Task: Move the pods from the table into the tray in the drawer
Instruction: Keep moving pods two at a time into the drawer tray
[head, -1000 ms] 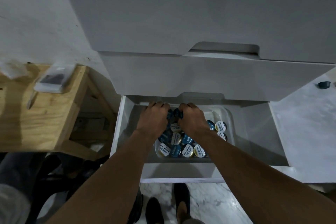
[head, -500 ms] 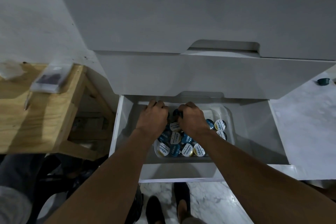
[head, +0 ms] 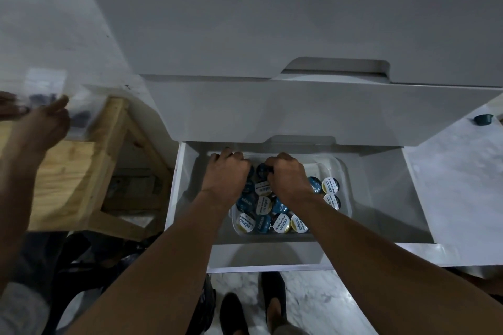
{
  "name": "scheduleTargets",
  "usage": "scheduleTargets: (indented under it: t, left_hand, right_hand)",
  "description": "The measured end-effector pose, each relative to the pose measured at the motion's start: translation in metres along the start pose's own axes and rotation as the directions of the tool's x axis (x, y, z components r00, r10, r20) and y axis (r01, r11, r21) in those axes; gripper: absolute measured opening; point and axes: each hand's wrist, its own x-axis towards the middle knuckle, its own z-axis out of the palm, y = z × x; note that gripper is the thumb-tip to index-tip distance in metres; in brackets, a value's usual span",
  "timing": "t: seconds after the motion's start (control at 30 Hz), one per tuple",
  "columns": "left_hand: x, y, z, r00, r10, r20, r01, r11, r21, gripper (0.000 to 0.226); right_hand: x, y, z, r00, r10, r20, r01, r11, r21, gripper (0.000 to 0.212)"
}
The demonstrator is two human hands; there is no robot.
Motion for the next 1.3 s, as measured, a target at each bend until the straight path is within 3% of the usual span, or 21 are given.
scheduleTargets:
  t: [0.33,0.6,0.73,0.83,0.97,1.03,1.3]
  left_hand:
    - [0.002,0.002,0.0,1.0,-0.004,0.026,0.003,1.0,0.031,0.021]
    - [-0.001,-0.006,-0.002,0.998,0.049,-0.049,-0.051,0.998,-0.038,0.025]
    - [-0.01,-0.01,-0.011,0.995,-0.087,-0.055,0.076,0.982,-0.172,0.026]
    - [-0.02,-0.014,-0.019,0.988,-0.15,-0.031,0.143,0.976,-0.164,0.021]
    - [-0.03,-0.006,-0.032,0.998,-0.051,-0.029,0.046,0.987,-0.153,0.023]
    - [-0.034,0.002,-0.04,0.998,0.0,-0.066,-0.009,0.99,-0.14,0.025]
    - [-0.033,0.055,-0.076,0.961,0.168,-0.221,-0.192,0.977,-0.094,0.034]
  right_hand:
    - [0.001,-0.003,0.0,1.0,-0.008,0.004,0.008,1.0,0.018,0.027]
    - [-0.003,-0.003,-0.005,1.0,-0.009,-0.019,0.009,1.0,0.016,0.03]
    - [-0.013,0.003,-0.015,0.997,0.021,-0.069,-0.023,1.0,-0.015,0.03]
    - [-0.028,0.01,-0.026,0.993,0.035,-0.116,-0.042,0.997,-0.058,0.03]
    - [-0.05,0.014,-0.046,0.984,0.031,-0.175,-0.053,0.991,-0.125,0.029]
    - [-0.062,0.014,-0.055,0.988,0.013,-0.156,-0.037,0.987,-0.153,0.031]
    - [-0.097,0.041,-0.097,0.947,0.014,-0.321,-0.06,0.989,-0.134,0.032]
